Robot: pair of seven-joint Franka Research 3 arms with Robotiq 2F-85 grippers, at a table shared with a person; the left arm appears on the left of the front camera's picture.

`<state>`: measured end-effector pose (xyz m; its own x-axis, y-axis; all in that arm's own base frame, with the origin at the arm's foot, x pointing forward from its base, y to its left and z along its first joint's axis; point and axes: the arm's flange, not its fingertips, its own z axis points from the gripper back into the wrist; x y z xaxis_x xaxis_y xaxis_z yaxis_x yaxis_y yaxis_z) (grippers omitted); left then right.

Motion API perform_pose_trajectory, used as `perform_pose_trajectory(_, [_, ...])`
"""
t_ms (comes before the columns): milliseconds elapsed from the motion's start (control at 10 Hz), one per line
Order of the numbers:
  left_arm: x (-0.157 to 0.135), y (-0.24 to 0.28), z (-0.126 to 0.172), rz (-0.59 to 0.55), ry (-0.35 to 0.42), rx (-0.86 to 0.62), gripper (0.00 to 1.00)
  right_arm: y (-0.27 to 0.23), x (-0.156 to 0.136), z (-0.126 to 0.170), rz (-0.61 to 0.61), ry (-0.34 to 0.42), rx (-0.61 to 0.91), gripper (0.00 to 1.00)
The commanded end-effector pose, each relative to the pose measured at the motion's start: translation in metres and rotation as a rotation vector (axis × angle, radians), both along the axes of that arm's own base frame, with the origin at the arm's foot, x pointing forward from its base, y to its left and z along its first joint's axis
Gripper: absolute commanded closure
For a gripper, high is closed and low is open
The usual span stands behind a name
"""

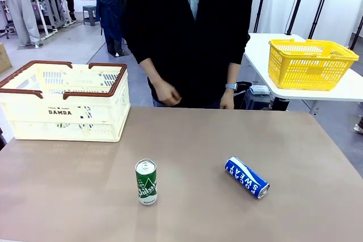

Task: Place the drinks into the Shopping basket.
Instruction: Pick up one drink and place it into the Shopping basket.

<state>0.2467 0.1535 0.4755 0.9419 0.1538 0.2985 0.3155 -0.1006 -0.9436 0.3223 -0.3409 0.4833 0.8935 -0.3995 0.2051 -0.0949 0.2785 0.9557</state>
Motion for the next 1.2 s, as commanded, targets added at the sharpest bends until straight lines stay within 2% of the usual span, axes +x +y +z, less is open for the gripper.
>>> perform_pose_trajectory(0, [-0.001, -0.001, 0.002, 0.002, -0.014, -0.026, 0.0, 0.079, 0.025, 0.021, 0.101, 0.011, -0.138, 0.0])
perform_pose_trajectory(200, [-0.001, -0.001, 0.002, 0.002, -0.014, -0.026, 0.0, 0.203, 0.061, 0.031, 0.293, 0.048, -0.353, 0.0])
perform_pose_trajectory(300, [-0.001, -0.001, 0.002, 0.002, -0.014, -0.026, 0.0, 0.266, 0.068, 0.028, 0.412, 0.04, -0.446, 0.0])
perform_pose_trajectory(500, [-0.001, -0.001, 0.002, 0.002, -0.014, -0.026, 0.0, 0.381, 0.057, -0.001, 0.622, 0.034, -0.643, 0.0])
perform_pose_trajectory(600, [-0.001, -0.001, 0.002, 0.002, -0.014, -0.026, 0.0, 0.432, 0.04, -0.029, 0.723, 0.03, -0.745, 0.0])
perform_pose_trajectory(700, [-0.001, -0.001, 0.002, 0.002, -0.014, -0.026, 0.0, 0.461, 0.031, -0.055, 0.742, -0.009, -0.865, 0.0])
perform_pose_trajectory(800, [-0.001, -0.001, 0.002, 0.002, -0.014, -0.026, 0.0, 0.475, 0.024, -0.072, 0.788, -0.018, -0.924, 0.0])
perform_pose_trajectory(900, [-0.001, -0.001, 0.002, 0.002, -0.014, -0.026, 0.0, 0.478, 0.019, -0.08, 0.83, -0.005, -0.951, 0.0])
perform_pose_trajectory(1000, [-0.001, -0.001, 0.002, 0.002, -0.014, -0.026, 0.0, 0.465, 0.018, -0.069, 0.888, 0.029, -0.791, 0.0])
perform_pose_trajectory(1100, [-0.001, -0.001, 0.002, 0.002, -0.014, -0.026, 0.0, 0.493, 0.011, -0.079, 0.853, -0.006, -0.906, 0.0])
